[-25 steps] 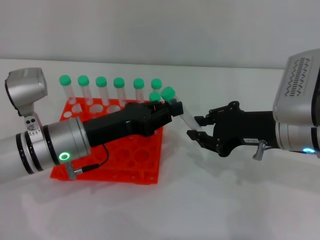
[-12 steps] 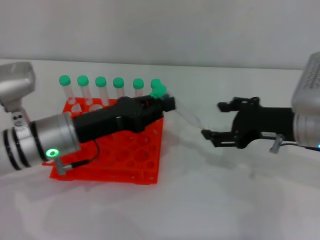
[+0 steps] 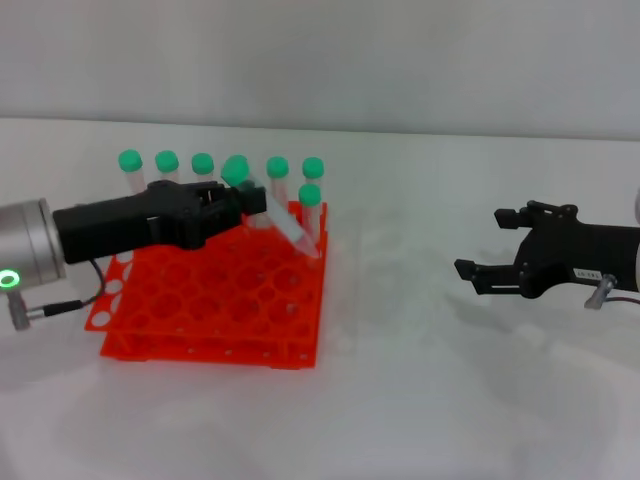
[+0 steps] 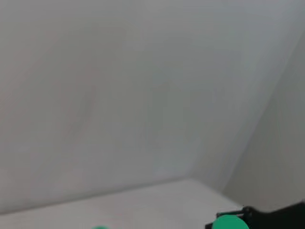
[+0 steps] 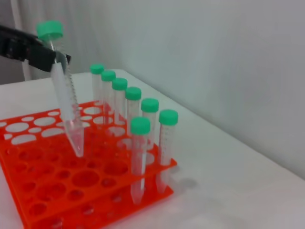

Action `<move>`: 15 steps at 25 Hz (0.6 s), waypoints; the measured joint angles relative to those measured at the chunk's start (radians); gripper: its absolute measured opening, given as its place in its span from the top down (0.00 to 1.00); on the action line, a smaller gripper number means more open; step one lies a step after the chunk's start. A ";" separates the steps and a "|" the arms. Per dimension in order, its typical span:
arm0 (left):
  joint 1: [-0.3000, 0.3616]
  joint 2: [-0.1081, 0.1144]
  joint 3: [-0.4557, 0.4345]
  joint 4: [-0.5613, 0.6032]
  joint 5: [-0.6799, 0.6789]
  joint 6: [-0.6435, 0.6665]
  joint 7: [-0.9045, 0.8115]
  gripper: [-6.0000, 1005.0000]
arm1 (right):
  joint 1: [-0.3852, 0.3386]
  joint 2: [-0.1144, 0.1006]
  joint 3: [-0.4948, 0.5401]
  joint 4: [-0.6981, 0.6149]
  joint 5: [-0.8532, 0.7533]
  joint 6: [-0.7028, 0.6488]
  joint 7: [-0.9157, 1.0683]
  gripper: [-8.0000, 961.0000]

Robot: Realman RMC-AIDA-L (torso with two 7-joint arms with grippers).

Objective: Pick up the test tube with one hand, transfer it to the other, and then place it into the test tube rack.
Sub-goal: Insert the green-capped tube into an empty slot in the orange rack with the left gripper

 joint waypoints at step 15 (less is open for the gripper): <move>0.142 0.005 0.465 0.382 -0.074 0.268 -0.335 0.80 | 0.008 0.002 -0.034 0.050 0.019 0.000 -0.012 0.09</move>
